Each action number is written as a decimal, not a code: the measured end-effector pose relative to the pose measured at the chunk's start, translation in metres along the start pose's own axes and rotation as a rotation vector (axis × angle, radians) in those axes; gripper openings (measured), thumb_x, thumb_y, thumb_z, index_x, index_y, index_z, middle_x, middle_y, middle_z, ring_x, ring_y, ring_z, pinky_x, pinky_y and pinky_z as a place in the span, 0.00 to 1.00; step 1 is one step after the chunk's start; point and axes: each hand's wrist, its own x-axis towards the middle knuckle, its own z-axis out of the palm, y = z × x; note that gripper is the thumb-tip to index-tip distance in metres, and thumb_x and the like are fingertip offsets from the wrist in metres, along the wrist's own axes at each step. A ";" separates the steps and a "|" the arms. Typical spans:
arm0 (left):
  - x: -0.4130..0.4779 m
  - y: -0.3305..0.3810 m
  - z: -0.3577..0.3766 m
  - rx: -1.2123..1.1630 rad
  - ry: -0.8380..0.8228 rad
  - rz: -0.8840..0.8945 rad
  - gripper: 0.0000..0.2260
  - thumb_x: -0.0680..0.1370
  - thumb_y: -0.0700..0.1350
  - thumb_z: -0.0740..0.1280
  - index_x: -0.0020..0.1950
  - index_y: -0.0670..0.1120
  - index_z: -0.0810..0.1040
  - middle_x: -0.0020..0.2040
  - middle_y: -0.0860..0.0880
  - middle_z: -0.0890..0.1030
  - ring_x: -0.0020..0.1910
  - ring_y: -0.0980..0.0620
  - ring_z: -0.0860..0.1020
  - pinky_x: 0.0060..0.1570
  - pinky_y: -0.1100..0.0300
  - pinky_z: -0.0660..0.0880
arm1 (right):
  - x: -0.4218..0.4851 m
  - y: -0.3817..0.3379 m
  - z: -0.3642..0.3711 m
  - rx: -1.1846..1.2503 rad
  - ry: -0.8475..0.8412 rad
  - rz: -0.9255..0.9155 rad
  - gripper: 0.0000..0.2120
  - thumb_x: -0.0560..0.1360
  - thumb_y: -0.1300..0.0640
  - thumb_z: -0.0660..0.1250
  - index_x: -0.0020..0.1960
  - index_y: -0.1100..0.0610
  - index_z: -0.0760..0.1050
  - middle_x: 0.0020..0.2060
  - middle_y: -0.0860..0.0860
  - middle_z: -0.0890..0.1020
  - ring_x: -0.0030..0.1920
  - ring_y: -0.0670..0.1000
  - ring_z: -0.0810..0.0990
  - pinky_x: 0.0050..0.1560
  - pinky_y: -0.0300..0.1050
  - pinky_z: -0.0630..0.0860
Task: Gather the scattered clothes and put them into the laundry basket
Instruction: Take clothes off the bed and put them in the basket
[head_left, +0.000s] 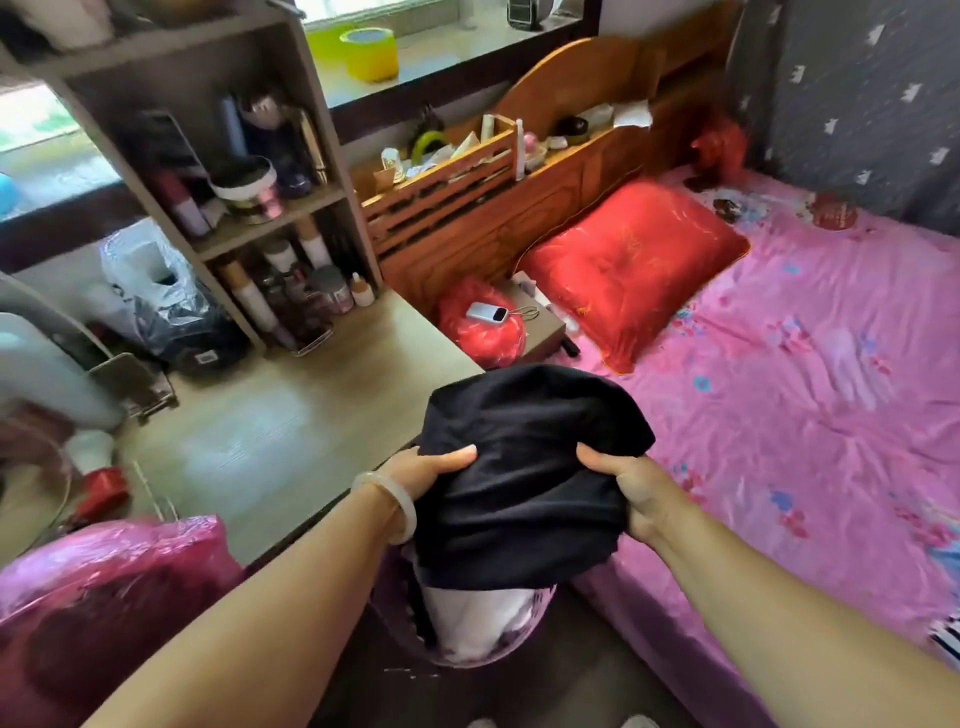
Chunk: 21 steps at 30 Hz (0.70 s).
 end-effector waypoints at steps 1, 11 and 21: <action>0.002 -0.007 -0.004 0.016 0.016 -0.031 0.26 0.63 0.49 0.80 0.60 0.47 0.79 0.54 0.44 0.84 0.52 0.41 0.82 0.57 0.45 0.77 | 0.004 0.011 -0.001 -0.003 0.019 0.022 0.25 0.64 0.62 0.74 0.60 0.62 0.78 0.55 0.60 0.83 0.51 0.59 0.84 0.51 0.53 0.80; 0.047 -0.075 -0.051 0.022 0.091 -0.209 0.20 0.66 0.41 0.79 0.57 0.43 0.79 0.52 0.41 0.84 0.50 0.41 0.82 0.54 0.48 0.77 | 0.032 0.104 0.001 -0.030 0.168 0.145 0.25 0.62 0.62 0.77 0.59 0.62 0.79 0.51 0.60 0.84 0.53 0.62 0.83 0.55 0.58 0.79; 0.113 -0.082 -0.056 0.536 0.447 -0.276 0.23 0.76 0.40 0.69 0.70 0.38 0.68 0.54 0.42 0.80 0.50 0.43 0.79 0.48 0.57 0.72 | 0.093 0.137 -0.024 -0.310 0.482 0.273 0.48 0.68 0.63 0.75 0.78 0.50 0.50 0.73 0.56 0.67 0.70 0.59 0.69 0.68 0.58 0.68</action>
